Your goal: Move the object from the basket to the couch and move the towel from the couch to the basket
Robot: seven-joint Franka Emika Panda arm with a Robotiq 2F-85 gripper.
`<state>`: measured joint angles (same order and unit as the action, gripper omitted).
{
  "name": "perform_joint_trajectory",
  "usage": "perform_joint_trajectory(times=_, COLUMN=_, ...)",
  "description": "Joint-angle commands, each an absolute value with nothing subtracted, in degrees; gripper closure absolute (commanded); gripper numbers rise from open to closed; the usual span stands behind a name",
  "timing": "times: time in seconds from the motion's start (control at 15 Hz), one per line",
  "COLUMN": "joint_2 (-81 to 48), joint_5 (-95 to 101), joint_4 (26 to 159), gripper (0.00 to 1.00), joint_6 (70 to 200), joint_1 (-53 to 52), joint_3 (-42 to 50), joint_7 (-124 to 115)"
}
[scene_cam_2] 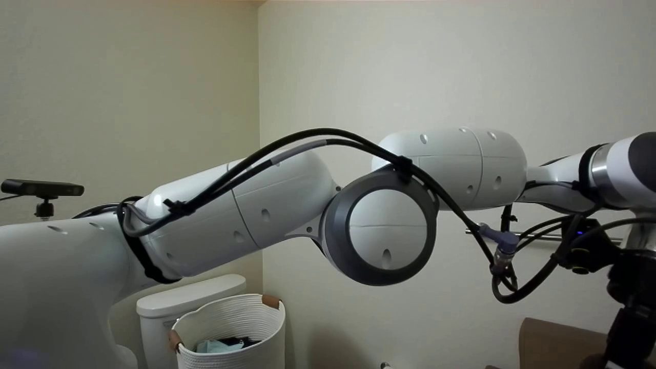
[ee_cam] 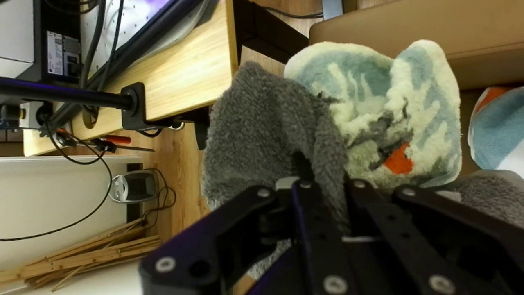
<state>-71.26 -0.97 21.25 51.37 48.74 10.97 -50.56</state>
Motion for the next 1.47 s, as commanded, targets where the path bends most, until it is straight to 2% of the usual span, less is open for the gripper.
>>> perform_joint_trajectory(times=0.0, joint_2=-70.8, joint_5=0.9, joint_4=21.1, gripper=0.93, joint_6=56.0, joint_1=48.4, joint_3=12.2, joint_7=-50.6)
perform_joint_trajectory(times=0.47, joint_2=-71.1, joint_5=2.9, joint_4=21.3, gripper=0.93, joint_6=72.0, joint_1=48.4, joint_3=13.4, joint_7=-52.1)
perform_joint_trajectory(times=0.6, joint_2=-70.9, joint_5=2.7, joint_4=21.7, gripper=0.93, joint_6=73.2, joint_1=48.4, joint_3=13.2, joint_7=-52.0)
perform_joint_trajectory(times=0.67, joint_2=-70.9, joint_5=2.7, joint_4=22.4, gripper=0.89, joint_6=72.4, joint_1=48.3, joint_3=13.0, joint_7=-50.7)
perform_joint_trajectory(times=1.33, joint_2=-71.0, joint_5=2.7, joint_4=22.4, gripper=0.89, joint_6=72.9, joint_1=48.3, joint_3=13.0, joint_7=-50.7)
perform_joint_trajectory(times=1.4, joint_2=-71.0, joint_5=2.7, joint_4=22.4, gripper=0.93, joint_6=72.9, joint_1=48.3, joint_3=13.0, joint_7=-50.7)
